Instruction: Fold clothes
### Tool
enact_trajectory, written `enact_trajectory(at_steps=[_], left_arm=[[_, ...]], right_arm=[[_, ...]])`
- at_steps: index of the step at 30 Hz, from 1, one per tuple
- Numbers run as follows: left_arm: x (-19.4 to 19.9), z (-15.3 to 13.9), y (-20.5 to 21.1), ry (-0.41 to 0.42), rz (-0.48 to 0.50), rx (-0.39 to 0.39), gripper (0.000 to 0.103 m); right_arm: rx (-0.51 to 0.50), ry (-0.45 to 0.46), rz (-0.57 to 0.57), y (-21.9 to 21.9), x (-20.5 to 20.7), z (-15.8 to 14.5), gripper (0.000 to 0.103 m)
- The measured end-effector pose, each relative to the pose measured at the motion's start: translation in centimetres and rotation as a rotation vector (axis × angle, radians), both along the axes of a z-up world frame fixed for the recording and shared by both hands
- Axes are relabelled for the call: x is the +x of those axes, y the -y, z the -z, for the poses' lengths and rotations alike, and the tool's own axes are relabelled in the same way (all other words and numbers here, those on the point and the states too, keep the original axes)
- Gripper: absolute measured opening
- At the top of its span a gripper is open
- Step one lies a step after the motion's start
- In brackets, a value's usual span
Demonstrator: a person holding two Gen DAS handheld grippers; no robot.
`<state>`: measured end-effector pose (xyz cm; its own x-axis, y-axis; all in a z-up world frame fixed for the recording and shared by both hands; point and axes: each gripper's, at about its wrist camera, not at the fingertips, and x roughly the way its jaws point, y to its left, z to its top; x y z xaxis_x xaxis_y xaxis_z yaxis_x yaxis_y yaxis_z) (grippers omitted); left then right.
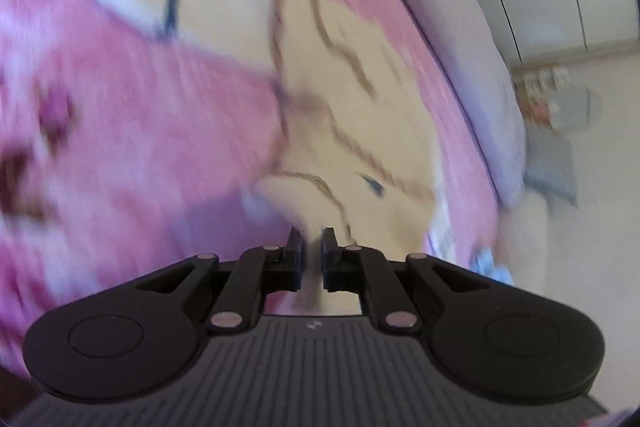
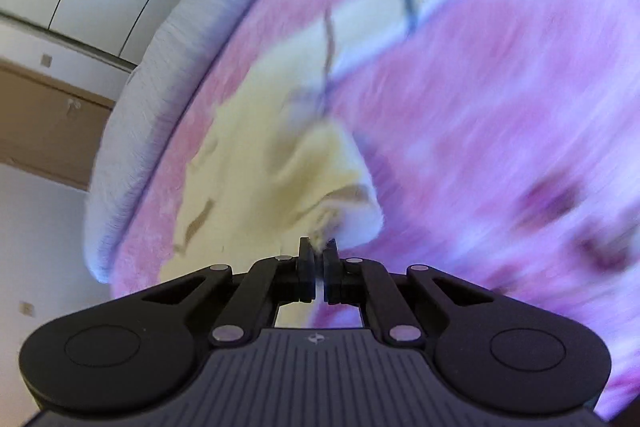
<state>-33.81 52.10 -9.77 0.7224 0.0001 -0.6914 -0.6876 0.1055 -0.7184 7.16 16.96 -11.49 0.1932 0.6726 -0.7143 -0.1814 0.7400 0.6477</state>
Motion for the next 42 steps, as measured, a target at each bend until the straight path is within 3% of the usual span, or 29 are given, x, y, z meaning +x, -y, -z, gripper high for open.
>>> enact_trajectory(at_steps=[2, 6, 8, 10, 11, 12, 13, 15, 17, 20, 22, 23, 24, 26, 29, 33, 35, 36, 38, 40, 42], left_arm=[[0.2, 0.5, 4.2, 0.001, 0.033, -0.061, 0.006], [0.8, 5.3, 12.3, -0.126, 0.077, -0.164, 0.009], [0.9, 7.6, 15.3, -0.194, 0.065, -0.199, 0.010], [0.5, 7.7, 16.9, -0.196, -0.009, -0.173, 0.022], [0.4, 7.4, 17.2, -0.189, -0.047, -0.142, 0.037], [0.4, 7.0, 17.6, -0.182, -0.083, -0.111, 0.044], [0.5, 6.9, 17.6, -0.177, -0.117, -0.084, 0.044], [0.9, 6.9, 17.4, -0.166, -0.176, -0.043, 0.046], [1.8, 7.7, 17.1, -0.197, -0.205, -0.015, 0.052], [2.6, 9.4, 17.1, -0.240, -0.252, -0.001, 0.052], [2.7, 10.3, 17.2, -0.264, -0.277, 0.000, 0.041], [2.7, 10.2, 17.2, -0.290, -0.280, 0.002, 0.017], [2.5, 9.6, 17.2, -0.280, -0.274, 0.010, 0.006], [2.0, 8.5, 17.2, -0.260, -0.264, 0.025, 0.005], [2.2, 6.9, 17.6, -0.293, -0.200, 0.100, 0.005], [1.7, 9.7, 17.7, -0.420, -0.177, -0.059, 0.005], [1.8, 8.2, 17.6, -0.450, -0.118, -0.068, 0.005], [2.0, 7.4, 17.6, -0.470, -0.087, -0.069, 0.006], [2.9, 5.8, 17.1, -0.484, -0.041, -0.068, 0.007], [5.5, 4.2, 15.9, -0.470, 0.010, -0.025, 0.012], [9.0, 2.7, 14.5, -0.435, 0.065, 0.031, 0.034]], right_arm=[[-0.090, 0.040, -0.004, 4.7, 1.5, -2.9, 0.004], [-0.259, -0.054, -0.036, 10.1, 4.2, -1.6, 0.001], [-0.376, -0.103, -0.062, 10.9, 5.1, 1.5, 0.006], [-0.440, -0.193, -0.080, 11.9, 5.5, 5.0, 0.011], [-0.438, -0.215, -0.081, 12.2, 5.6, 5.8, 0.014], [-0.424, -0.224, -0.089, 12.1, 5.9, 6.2, 0.019], [-0.395, -0.214, -0.098, 12.1, 6.1, 6.3, 0.023], [-0.326, -0.202, -0.114, 11.7, 6.6, 6.4, 0.042], [-0.247, -0.201, -0.129, 11.1, 7.1, 6.6, 0.042], [-0.256, -0.185, -0.171, 8.4, 8.1, 7.7, 0.050], [-0.285, -0.193, -0.161, 7.8, 8.2, 9.1, 0.048], [-0.300, -0.196, -0.155, 7.5, 8.2, 9.8, 0.041], [-0.310, -0.195, -0.148, 7.6, 8.3, 9.6, 0.027], [-0.322, -0.188, -0.154, 7.8, 8.4, 8.9, 0.002], [-0.300, -0.164, -0.179, 9.0, 8.5, 7.0, 0.000], [-0.434, -0.230, -0.208, 11.2, 8.0, 9.0, 0.000], [-0.431, -0.275, -0.158, 12.2, 8.0, 9.0, 0.000], [-0.422, -0.277, -0.137, 12.4, 8.1, 8.4, 0.013], [-0.450, -0.225, -0.146, 11.5, 8.2, 6.2, 0.026], [-0.467, -0.166, -0.191, 9.6, 8.0, 4.1, 0.029], [-0.476, -0.112, -0.256, 7.2, 7.5, 2.5, 0.057]])
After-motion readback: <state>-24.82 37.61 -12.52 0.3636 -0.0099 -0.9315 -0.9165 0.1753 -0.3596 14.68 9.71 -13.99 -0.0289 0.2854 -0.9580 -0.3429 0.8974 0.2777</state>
